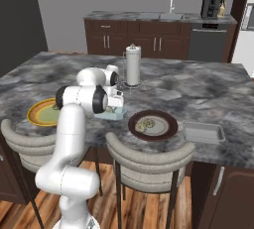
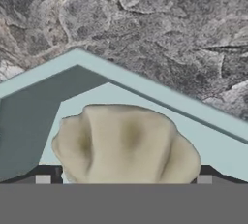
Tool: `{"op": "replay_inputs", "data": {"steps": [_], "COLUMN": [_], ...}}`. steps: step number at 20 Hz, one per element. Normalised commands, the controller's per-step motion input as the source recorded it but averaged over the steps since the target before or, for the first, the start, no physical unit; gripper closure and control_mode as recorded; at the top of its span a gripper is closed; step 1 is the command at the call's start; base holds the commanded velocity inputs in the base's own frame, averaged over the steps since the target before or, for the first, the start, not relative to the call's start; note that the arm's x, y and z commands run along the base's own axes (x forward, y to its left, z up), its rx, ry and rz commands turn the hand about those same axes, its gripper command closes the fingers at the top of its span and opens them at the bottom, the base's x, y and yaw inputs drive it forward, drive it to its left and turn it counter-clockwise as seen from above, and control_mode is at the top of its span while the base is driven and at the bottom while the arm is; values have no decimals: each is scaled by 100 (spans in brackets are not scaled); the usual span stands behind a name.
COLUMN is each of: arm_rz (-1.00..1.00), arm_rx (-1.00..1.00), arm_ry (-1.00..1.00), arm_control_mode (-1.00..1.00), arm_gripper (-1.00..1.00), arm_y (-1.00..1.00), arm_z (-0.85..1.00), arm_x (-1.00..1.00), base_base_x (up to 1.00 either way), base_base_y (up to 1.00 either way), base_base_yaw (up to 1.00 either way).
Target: Place two dumplings into each of the tupperware containers and then place the containers in the fridge.
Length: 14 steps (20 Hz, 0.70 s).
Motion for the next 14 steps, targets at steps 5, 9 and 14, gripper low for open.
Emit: {"op": "replay_inputs", "data": {"steps": [5,9,14], "arm_rz": [0,0,0], "arm_rx": [0,0,0], "arm_ry": [0,0,9], "arm_control_mode": [-100,-100,-100], "arm_gripper": [-100,-100,-100], "arm_y": [0,0,0], "arm_z": [-25,-22,-4], "arm_x": [-8,-74,-64], "base_base_x": [0,0,0], "base_base_y": [0,0,0], "base_base_yaw": [0,0,0]}}
